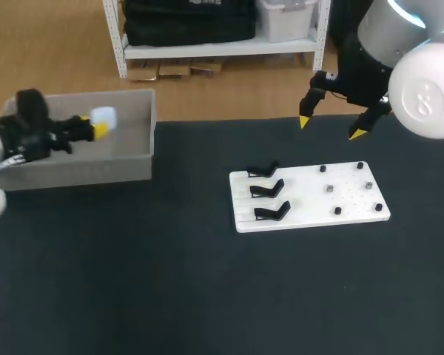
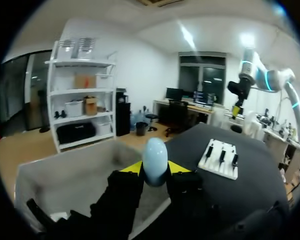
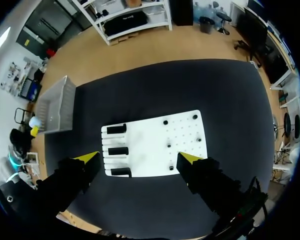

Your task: Pick up each earbud case from the left stands, insert the matching earbuds, close the lid, and place the case in the box.

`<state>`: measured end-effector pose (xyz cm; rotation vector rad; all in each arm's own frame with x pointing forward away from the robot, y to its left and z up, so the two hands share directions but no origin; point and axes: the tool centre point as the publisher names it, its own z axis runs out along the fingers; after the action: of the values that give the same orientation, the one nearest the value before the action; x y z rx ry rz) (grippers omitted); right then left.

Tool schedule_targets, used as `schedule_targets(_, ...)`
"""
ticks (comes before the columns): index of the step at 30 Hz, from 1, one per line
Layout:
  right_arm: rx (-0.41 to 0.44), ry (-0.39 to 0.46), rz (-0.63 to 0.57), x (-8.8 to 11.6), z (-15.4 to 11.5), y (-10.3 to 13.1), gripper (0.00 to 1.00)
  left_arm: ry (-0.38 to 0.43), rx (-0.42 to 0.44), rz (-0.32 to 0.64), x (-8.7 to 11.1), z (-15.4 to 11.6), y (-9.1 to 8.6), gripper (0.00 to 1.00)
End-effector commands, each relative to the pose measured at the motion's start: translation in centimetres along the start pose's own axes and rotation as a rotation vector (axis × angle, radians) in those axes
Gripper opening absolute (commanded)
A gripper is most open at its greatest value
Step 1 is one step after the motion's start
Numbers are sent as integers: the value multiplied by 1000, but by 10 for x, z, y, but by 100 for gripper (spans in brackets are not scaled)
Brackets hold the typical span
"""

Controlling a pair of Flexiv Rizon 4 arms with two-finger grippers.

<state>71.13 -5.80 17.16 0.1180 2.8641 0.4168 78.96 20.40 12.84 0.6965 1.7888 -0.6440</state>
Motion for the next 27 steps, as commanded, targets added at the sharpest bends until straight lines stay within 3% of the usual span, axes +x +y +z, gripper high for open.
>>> schedule_targets(1,3,-9,3,3,-1,0,100,15,-174,-37,3,2,28,0)
schedule_targets(6,3,-9,3,3,-1,0,100,48,-198,-37,6,9,52,0)
schedule_targets(12,3,-9,3,3,-1,0,100,90,-174,22,-1,17,55,0)
schedule_targets(14,3,-9,3,3,-1,0,100,97,-174,41,-5,16,52,40)
schedule_targets(15,3,-9,3,3,-1,0,100,99,-176,45,-6,14,50,82)
schedule_targets(16,3,-9,3,3,-1,0,100,103,-174,60,-7,13,47,100)
schedule_targets(24,3,-9,3,3,-1,0,100,84,-159,125,-30,-8,15,100)
schedule_targets(27,3,-9,3,3,-1,0,100,84,-159,125,-30,-8,15,100)
